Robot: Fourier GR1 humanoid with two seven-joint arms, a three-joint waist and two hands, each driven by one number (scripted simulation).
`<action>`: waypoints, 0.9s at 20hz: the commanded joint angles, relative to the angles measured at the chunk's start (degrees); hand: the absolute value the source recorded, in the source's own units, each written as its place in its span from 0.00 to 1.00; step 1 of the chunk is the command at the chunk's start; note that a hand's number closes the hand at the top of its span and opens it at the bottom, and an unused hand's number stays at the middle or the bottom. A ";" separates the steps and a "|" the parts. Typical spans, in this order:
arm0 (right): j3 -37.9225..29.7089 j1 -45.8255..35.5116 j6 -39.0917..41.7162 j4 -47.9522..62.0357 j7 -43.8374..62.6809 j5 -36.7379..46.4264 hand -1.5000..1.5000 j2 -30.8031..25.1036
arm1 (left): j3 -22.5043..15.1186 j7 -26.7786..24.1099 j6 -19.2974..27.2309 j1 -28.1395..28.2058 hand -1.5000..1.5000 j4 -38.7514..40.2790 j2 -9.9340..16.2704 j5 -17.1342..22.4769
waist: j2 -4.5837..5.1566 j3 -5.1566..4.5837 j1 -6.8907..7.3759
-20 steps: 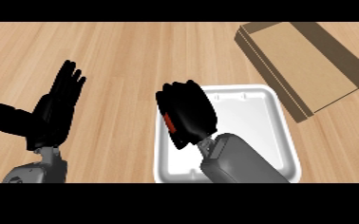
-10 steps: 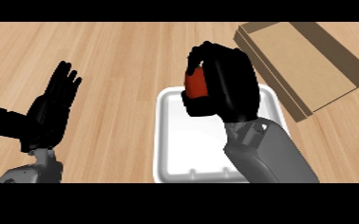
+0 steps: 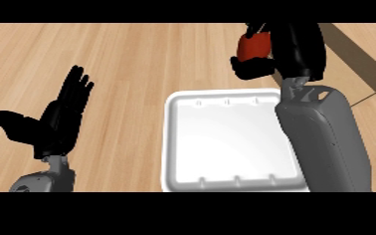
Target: Pick the bell pepper from the tray and place it in the cardboard box
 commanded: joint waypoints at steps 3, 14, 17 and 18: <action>-8.46 -3.50 -6.43 13.36 -8.01 0.06 1.00 -6.20 | 1.15 2.54 0.34 -4.47 0.50 1.52 1.23 0.27 | 0.25 0.02 0.41; -12.63 -9.21 -17.62 40.82 -22.58 4.01 1.00 -13.58 | 0.26 1.49 -1.51 0.85 0.50 -2.58 0.91 1.10 | 0.30 0.03 1.29; -12.19 -12.91 -16.11 49.38 -24.59 6.19 1.00 -16.42 | 0.32 0.34 -0.55 -2.77 0.50 1.06 0.06 0.59 | 0.61 0.03 1.60; -10.47 -10.02 -14.88 50.16 -25.18 7.66 1.00 -16.89 | 1.01 0.37 -0.65 -5.12 0.50 3.11 0.94 0.40 | 0.88 0.03 1.48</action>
